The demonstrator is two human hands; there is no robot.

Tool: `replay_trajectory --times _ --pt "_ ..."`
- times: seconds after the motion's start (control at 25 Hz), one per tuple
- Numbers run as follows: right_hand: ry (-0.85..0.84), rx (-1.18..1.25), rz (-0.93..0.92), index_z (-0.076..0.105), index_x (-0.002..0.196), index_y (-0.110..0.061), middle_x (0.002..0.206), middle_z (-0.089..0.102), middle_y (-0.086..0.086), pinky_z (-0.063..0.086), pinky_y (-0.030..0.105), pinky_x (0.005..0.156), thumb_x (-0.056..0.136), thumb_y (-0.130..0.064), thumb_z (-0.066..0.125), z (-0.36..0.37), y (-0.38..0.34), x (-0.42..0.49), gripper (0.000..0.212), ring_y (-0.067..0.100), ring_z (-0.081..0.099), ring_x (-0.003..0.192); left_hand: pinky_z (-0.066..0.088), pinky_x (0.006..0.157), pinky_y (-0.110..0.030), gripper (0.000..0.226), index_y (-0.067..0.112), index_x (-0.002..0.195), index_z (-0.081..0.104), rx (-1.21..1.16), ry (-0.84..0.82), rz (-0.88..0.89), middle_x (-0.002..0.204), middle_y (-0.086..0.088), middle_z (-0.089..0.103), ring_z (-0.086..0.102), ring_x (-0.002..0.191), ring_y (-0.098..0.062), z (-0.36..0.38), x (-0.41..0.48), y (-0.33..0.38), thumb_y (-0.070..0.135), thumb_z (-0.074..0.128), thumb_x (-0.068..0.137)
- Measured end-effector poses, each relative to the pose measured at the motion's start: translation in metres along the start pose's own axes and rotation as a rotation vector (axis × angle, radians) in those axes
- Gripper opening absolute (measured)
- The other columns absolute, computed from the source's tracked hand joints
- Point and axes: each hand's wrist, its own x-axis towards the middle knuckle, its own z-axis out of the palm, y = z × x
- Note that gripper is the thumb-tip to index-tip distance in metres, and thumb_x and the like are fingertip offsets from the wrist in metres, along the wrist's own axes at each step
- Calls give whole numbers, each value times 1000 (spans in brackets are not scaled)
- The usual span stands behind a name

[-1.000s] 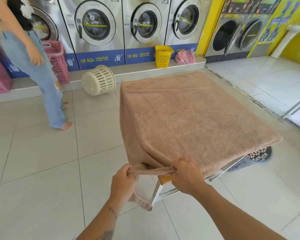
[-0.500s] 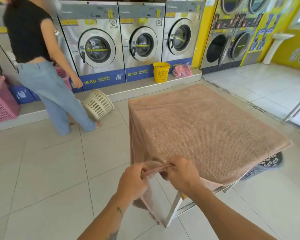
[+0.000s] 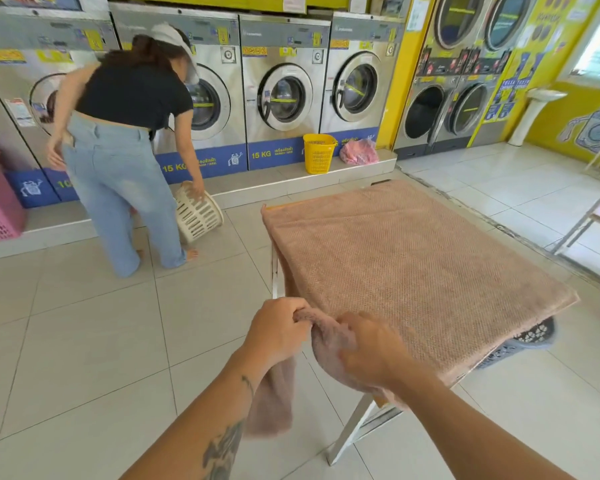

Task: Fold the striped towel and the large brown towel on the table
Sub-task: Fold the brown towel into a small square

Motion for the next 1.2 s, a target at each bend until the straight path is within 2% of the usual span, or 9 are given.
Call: replay_trajectory --times 0.16,0.36,0.44,0.56,0.68,0.76,0.84,0.96,1.2 --pt "155 38 -30 65 88 -15 87 62 1 53 40 71 90 -33 49 -2 -24 12 24 23 60 77 42 54 -21 12 30 73 67 29 22 21 66 14 64 59 65 -7 -8 3 -2 22 66 82" --pt "278 194 57 65 76 -20 69 64 0 37 26 43 88 -15 54 -29 -4 22 17 17 56 54 44 80 -36 6 32 86 63 231 -84 -179 76 15 64 61 81 -13 -7 -9 -49 37 60 87" --pt "304 190 132 64 77 -21 69 65 1 42 27 42 89 -15 53 -39 17 24 17 20 60 55 45 79 -36 10 28 84 62 209 -96 -247 77 12 64 62 81 -16 -6 -13 -63 35 56 89" --pt "64 1 199 65 93 -17 84 66 0 59 37 60 87 -16 55 -39 40 25 12 22 66 73 47 72 -36 15 27 76 60 119 -6 -175 75 10 60 59 76 -17 -9 -3 -52 26 55 90" --pt "-13 5 18 56 126 -26 116 59 -3 53 43 93 81 -24 63 -23 28 28 46 21 59 107 37 80 -36 11 28 78 63 186 97 20 79 11 56 53 80 -11 -13 21 -10 23 56 85" --pt "53 77 -76 47 137 -29 125 54 -3 47 47 98 78 -35 63 -20 18 38 61 22 53 115 31 82 -35 13 29 79 65 235 106 133 78 12 53 51 79 -8 -11 33 18 22 54 83" --pt "103 112 -114 51 129 -31 121 54 -3 47 47 95 82 -39 60 -23 19 52 48 23 54 112 30 82 -33 15 29 78 65 266 94 214 75 12 48 48 74 -7 -4 38 35 22 52 82" --pt "161 195 -171 63 86 -30 93 65 -8 54 42 79 86 -36 60 -41 43 64 7 17 63 88 30 80 -32 12 29 79 65 250 143 196 75 14 49 49 73 -5 11 49 45 24 56 84" --pt "203 121 -35 56 76 -25 72 66 -2 56 35 57 82 -27 51 -93 119 76 8 19 63 63 46 77 -37 18 33 76 60 211 92 -240 80 12 63 61 84 -16 38 54 33 24 56 91"
